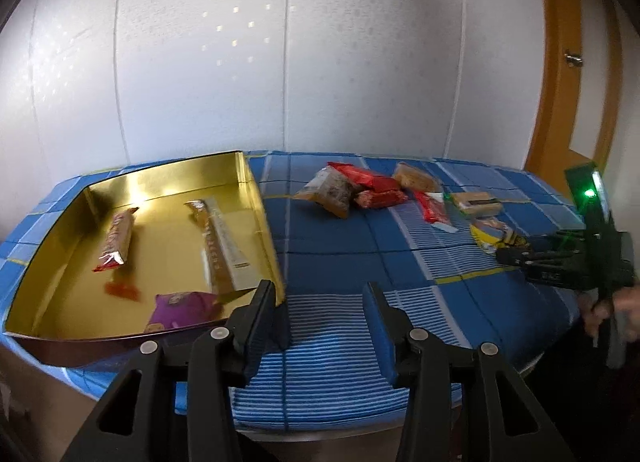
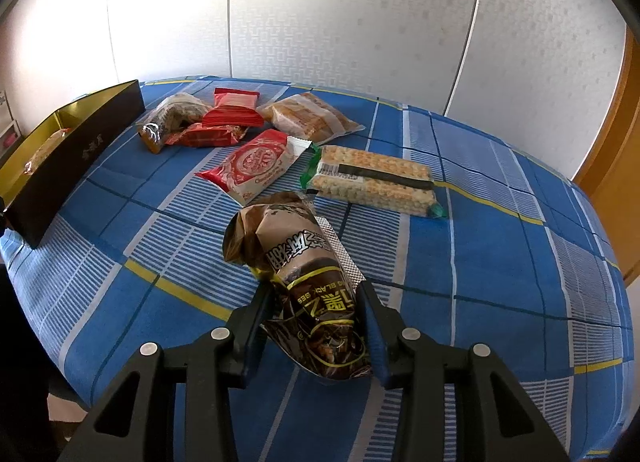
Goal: Organize snacks
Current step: 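Carry the brown foil bag over the tray with the right tool and release it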
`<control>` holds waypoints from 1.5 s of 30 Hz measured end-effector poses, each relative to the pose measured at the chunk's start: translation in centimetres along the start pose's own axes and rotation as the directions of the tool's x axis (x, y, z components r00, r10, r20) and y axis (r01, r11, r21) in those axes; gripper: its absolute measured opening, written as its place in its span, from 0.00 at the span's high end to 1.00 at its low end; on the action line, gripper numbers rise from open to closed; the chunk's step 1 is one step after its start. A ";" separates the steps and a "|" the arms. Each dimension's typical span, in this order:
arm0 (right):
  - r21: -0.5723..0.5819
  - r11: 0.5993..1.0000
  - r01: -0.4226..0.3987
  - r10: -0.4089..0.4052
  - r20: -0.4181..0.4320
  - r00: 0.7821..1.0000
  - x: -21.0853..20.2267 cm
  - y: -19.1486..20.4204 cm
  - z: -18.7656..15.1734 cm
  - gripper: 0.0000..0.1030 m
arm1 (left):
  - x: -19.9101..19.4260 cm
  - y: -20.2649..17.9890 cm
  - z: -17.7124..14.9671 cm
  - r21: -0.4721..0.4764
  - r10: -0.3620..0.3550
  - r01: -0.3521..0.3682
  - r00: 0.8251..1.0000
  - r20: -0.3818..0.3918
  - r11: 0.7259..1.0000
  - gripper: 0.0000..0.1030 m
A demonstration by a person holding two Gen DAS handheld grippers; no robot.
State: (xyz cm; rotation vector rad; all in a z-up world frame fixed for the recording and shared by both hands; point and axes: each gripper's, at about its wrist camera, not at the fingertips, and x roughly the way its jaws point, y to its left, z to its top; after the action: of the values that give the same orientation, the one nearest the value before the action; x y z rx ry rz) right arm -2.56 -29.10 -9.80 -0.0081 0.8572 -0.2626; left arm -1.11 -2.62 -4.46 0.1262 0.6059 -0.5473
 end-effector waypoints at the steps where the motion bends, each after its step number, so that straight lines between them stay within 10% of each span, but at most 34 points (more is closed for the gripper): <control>1: 0.000 1.000 -0.001 0.001 0.000 1.000 0.1 0.0 0.0 0.59 | 0.1 -0.1 -0.1 0.003 0.004 -0.004 1.000 0.002 1.000 0.55; 21: -0.004 1.000 0.031 -0.031 -0.010 0.999 0.1 0.5 0.2 0.63 | -0.6 0.2 -0.3 0.002 0.012 -0.012 0.999 0.031 1.000 0.49; 29: 0.094 0.984 -0.148 0.152 -0.028 0.988 -0.8 1.4 3.0 0.70 | -2.1 1.1 0.0 -0.058 0.038 -0.034 0.997 0.064 0.998 0.49; 34: 0.042 0.949 -0.312 0.313 -0.014 0.950 -1.7 5.2 6.8 0.70 | -3.2 2.5 0.2 -0.109 0.068 -0.060 0.995 0.076 0.992 0.49; 45: -0.011 0.782 -0.623 0.620 -0.090 0.779 -0.1 19.3 15.1 0.68 | -6.4 7.9 -0.3 -0.250 0.222 -0.196 0.972 0.080 0.948 0.48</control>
State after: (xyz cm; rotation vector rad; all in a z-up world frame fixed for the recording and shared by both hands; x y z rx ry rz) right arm 13.02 -11.90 -1.92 0.2504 0.9008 0.3871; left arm -1.55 7.07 -1.35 -0.0678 0.5417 -0.2694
